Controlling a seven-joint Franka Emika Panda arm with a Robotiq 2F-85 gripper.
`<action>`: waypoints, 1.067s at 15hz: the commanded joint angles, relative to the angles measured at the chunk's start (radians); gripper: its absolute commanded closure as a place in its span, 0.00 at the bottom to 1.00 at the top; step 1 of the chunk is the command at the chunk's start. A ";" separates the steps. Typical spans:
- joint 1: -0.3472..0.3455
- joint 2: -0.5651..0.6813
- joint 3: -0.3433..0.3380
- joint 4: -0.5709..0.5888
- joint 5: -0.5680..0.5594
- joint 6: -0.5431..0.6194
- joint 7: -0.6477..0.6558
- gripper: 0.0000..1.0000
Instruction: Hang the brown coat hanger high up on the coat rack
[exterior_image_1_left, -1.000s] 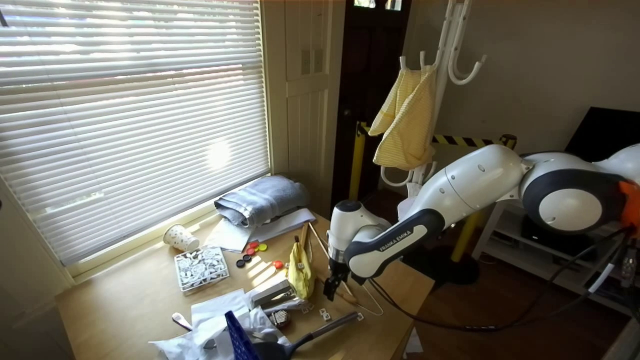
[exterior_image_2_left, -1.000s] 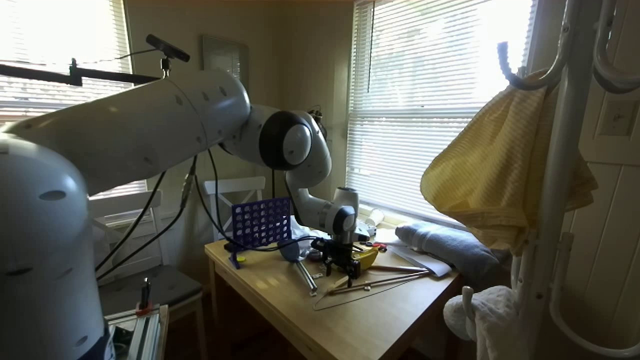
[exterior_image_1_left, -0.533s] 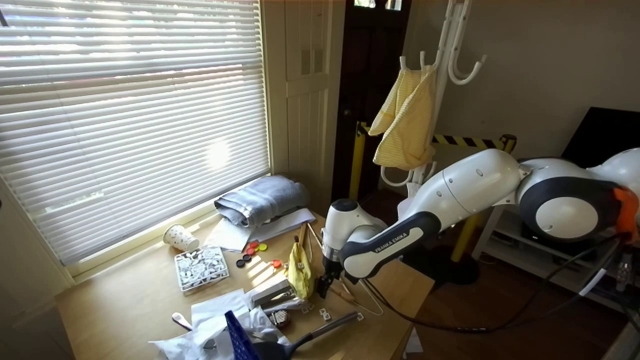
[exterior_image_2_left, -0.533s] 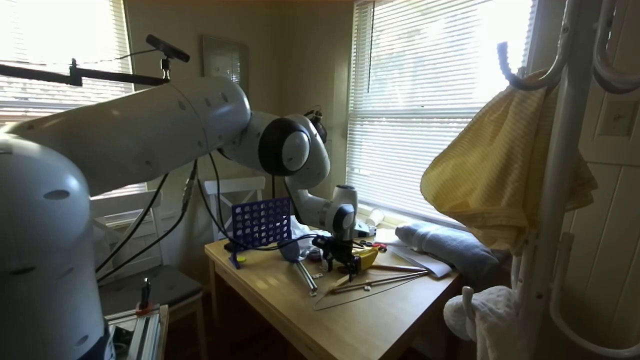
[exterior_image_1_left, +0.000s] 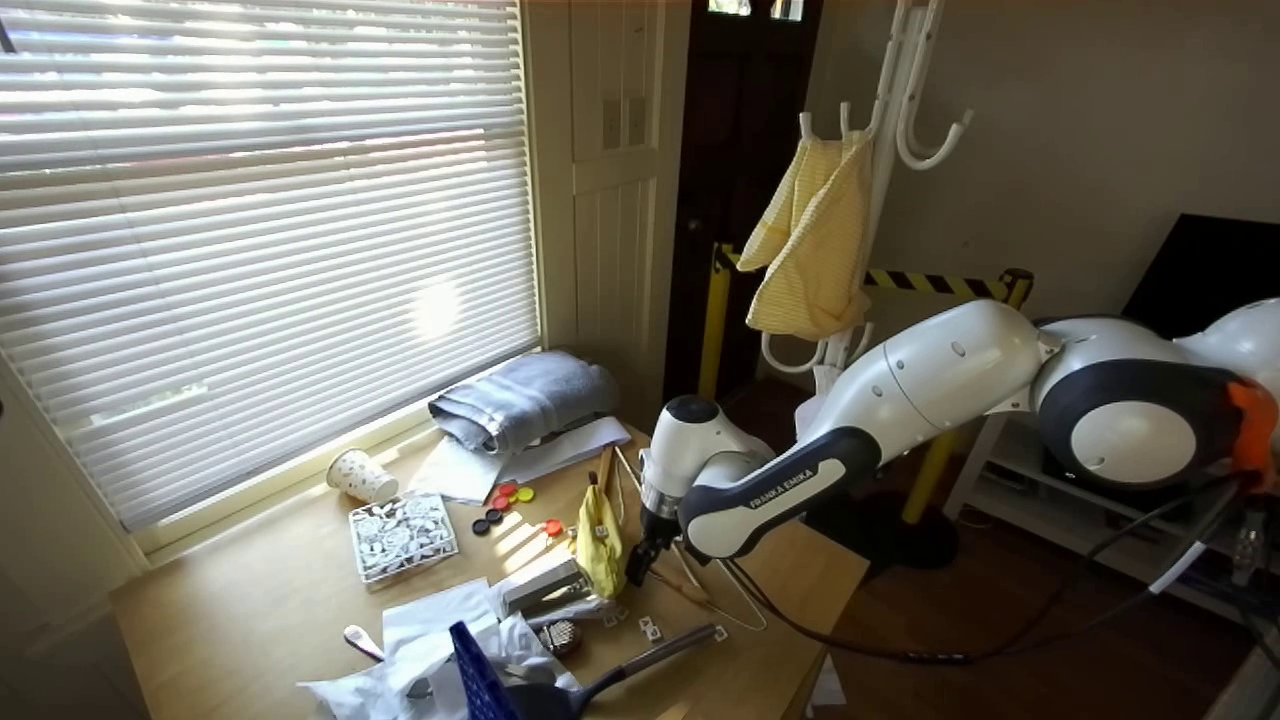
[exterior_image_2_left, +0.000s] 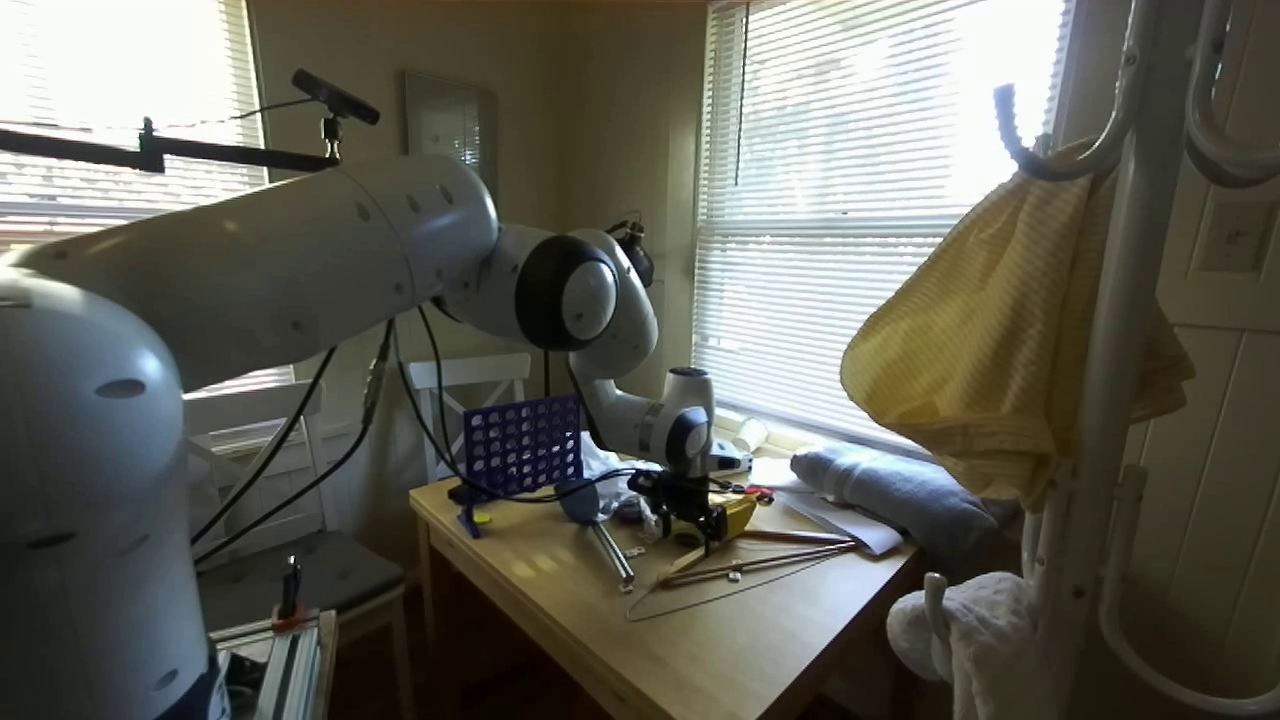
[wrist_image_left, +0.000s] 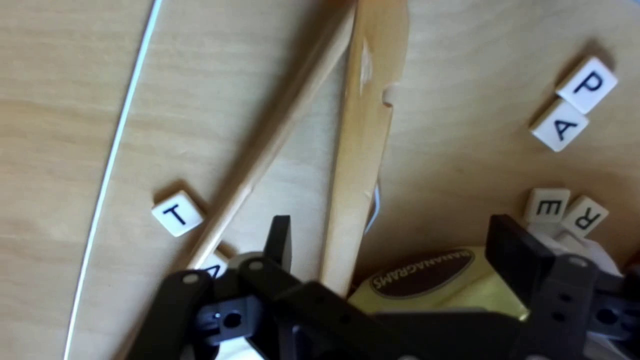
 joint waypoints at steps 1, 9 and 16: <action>0.010 0.042 -0.016 0.042 -0.003 0.071 -0.001 0.00; -0.012 0.066 0.004 0.053 0.012 0.081 -0.022 0.00; -0.030 0.073 0.022 0.056 0.025 0.075 -0.027 0.41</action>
